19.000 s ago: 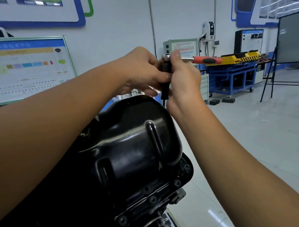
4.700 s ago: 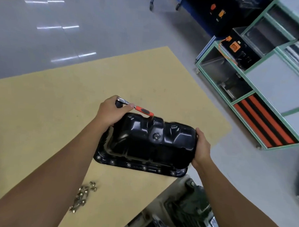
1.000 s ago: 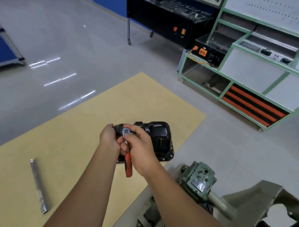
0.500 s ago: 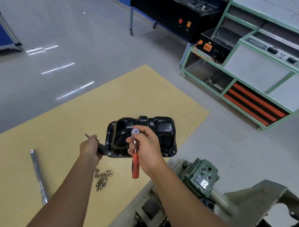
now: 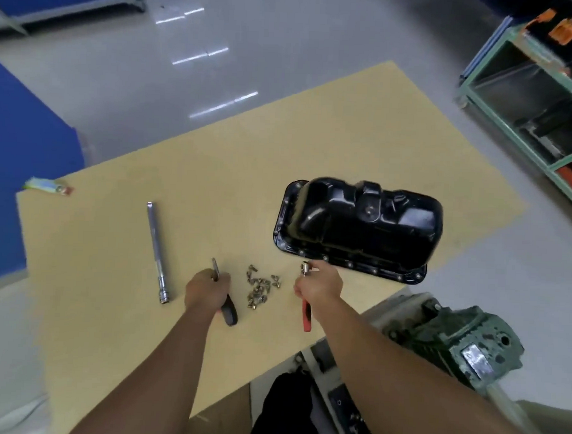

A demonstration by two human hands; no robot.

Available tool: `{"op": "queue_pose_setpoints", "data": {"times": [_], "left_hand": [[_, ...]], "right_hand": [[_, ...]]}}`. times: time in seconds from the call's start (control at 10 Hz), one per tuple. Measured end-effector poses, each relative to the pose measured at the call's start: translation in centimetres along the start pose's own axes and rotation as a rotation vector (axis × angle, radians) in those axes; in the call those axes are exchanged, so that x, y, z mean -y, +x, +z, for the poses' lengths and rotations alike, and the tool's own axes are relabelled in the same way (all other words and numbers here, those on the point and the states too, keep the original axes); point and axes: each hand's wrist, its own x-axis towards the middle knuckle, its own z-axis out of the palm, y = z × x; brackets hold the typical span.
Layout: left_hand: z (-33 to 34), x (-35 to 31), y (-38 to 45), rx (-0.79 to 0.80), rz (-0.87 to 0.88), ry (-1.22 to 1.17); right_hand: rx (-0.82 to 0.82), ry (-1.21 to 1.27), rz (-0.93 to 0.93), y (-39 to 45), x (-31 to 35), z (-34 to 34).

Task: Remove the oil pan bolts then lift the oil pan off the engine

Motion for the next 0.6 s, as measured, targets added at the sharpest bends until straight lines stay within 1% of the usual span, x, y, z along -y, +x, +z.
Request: {"op": "queue_pose_setpoints", "data": {"times": [0.1,0.2,0.3,0.4,0.5,0.6], "left_hand": [[0.9,-0.2,-0.2,-0.059,0.08,-0.064],[1.4,-0.3,-0.9,-0.163,0.113,-0.07],[1.8,-0.5,-0.9,-0.117,0.096,-0.128],[2.0,-1.0,-0.9,0.003,0.087,-0.202],[2.2,-1.0,-0.3,0.098,0.063,-0.205],[1.8,-0.8,0.4,0.064,-0.002,-0.189]], "right_hand": [[-0.049,-0.148,-0.097,0.3,-0.6,1.9],[-0.053,-0.05,-0.109,0.1,-1.0,2.8],[0.024,-0.024,-0.081,0.3,-1.1,3.7],[0.094,-0.018,0.002,0.2,-1.2,4.1],[0.192,0.149,0.078,0.1,-1.3,3.7],[0.154,0.218,0.12,-0.3,-0.6,2.3]]}}
